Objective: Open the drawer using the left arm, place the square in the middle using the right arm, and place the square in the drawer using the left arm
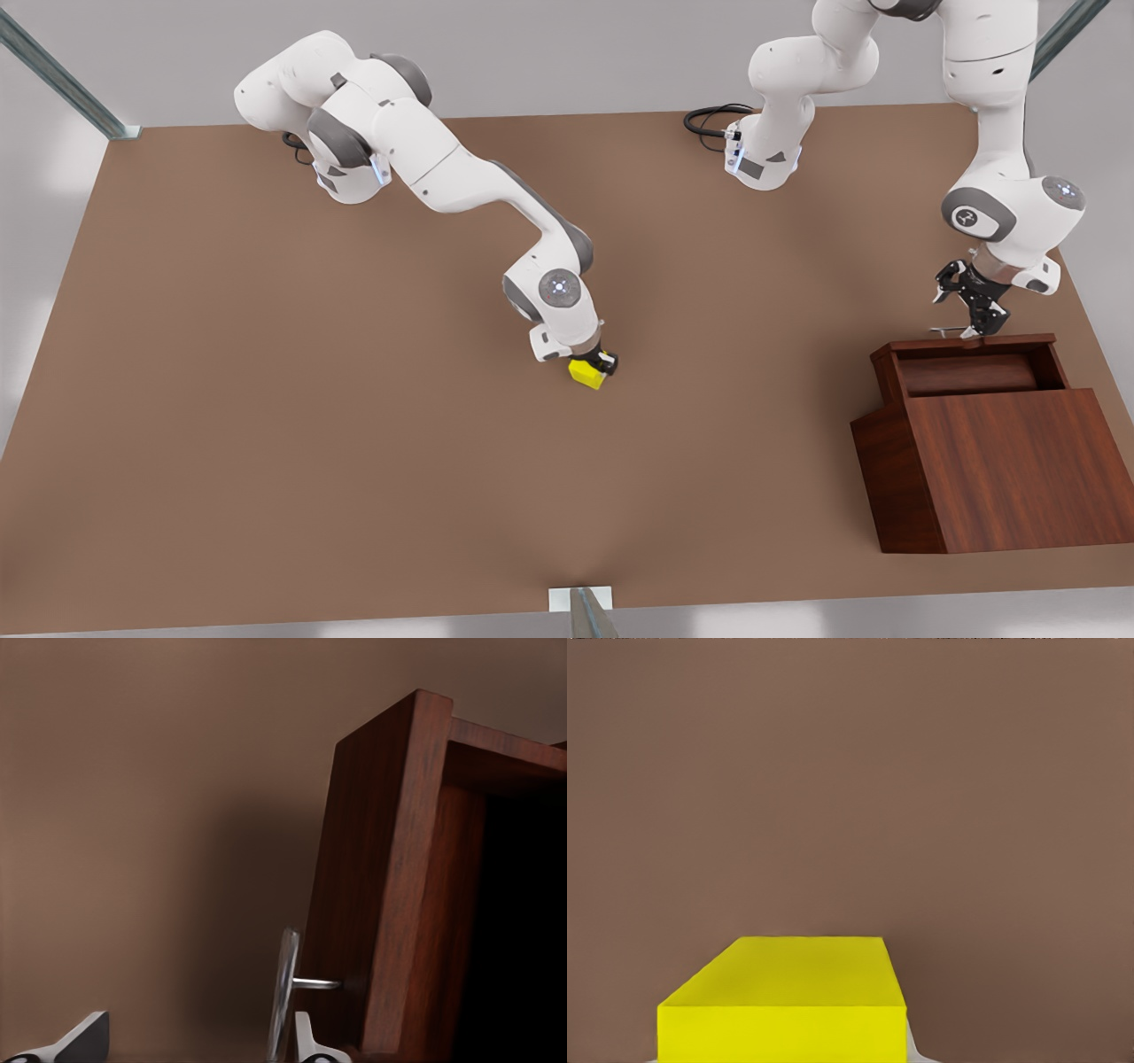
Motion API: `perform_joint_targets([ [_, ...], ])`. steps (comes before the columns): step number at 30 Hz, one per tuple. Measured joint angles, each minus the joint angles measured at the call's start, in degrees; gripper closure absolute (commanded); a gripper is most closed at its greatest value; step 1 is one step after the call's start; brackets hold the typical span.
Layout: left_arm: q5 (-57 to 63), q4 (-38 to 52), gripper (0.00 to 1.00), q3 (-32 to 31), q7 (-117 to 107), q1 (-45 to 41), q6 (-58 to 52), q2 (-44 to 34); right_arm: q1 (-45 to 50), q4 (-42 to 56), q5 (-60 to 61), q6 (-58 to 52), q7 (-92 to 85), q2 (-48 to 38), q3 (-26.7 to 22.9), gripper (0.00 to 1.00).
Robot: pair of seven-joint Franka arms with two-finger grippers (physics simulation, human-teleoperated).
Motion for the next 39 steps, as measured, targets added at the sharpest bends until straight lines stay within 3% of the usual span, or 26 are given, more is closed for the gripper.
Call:
perform_joint_targets([
  [1, -0.01, -0.04, 0.00, 0.24, 0.00, -0.04, 0.00, 0.00, -0.34, -0.25, -0.13, -0.01, -0.04, -0.08, -0.08, 0.00],
  [6, 0.13, -1.97, 0.00, 1.64, -0.16, -0.32, -2.58, -3.01, 0.16, -1.22, 0.09, -0.25, -0.45, -2.21, -2.51, 0.00],
  [8, 1.78, 0.50, 0.00, 5.30, -1.58, -3.86, -13.91, -9.14, -0.29, -2.66, -0.28, -3.61, -1.43, -8.49, -3.82, 0.00],
  [10, 5.87, 14.66, 0.00, 4.09, -1.91, -2.17, -31.57, -8.95, -8.80, -17.82, -0.24, -4.42, -15.34, -23.13, -4.01, 0.00],
  [12, 9.06, 26.56, 0.00, -0.76, 8.72, 2.37, -38.09, -3.59, -17.93, -17.98, 0.59, -18.13, -28.13, -31.66, -3.50, 0.00],
  [13, 10.04, 31.69, 0.00, -1.06, 19.31, 0.01, -40.79, -1.28, -22.64, -18.11, 0.64, -24.36, -34.92, -35.29, -3.39, 0.00],
  [15, 11.34, 41.88, 0.00, -1.88, 30.89, -19.43, -42.48, 6.11, -33.03, -17.75, 0.49, -37.16, -59.00, -41.33, -3.33, 0.00],
  [16, 11.87, 48.87, 0.00, -6.07, 34.26, -22.70, -45.58, 11.21, -40.47, -16.35, -0.11, -41.39, -67.10, -42.90, -2.27, 0.00],
  [18, 12.58, 58.52, 0.00, -16.10, 34.61, -23.56, -48.68, 18.75, -46.49, -12.67, -1.11, -48.59, -76.33, -44.27, -1.12, 0.00],
  [20, 12.98, 59.63, 0.00, -23.42, 34.85, -25.62, -48.70, 21.77, -48.40, -7.62, -3.42, -52.85, -76.91, -42.76, -1.26, 0.00],
  [24, 14.53, 59.33, 0.00, -23.83, 40.57, -36.76, -43.93, 25.13, -47.95, -3.43, -2.73, -52.18, -76.98, -41.94, -1.65, 0.00],
  [27, 15.21, 59.48, 0.00, -23.82, 40.61, -40.34, -38.64, 28.78, -48.63, 0.32, -4.16, -51.38, -76.43, -40.59, -1.75, 0.00],
  [39, 22.33, 58.76, 0.00, -23.73, 41.12, -45.68, -32.87, 39.06, -48.57, 2.54, -2.24, -51.16, -77.05, -35.95, -1.50, 0.00],
])
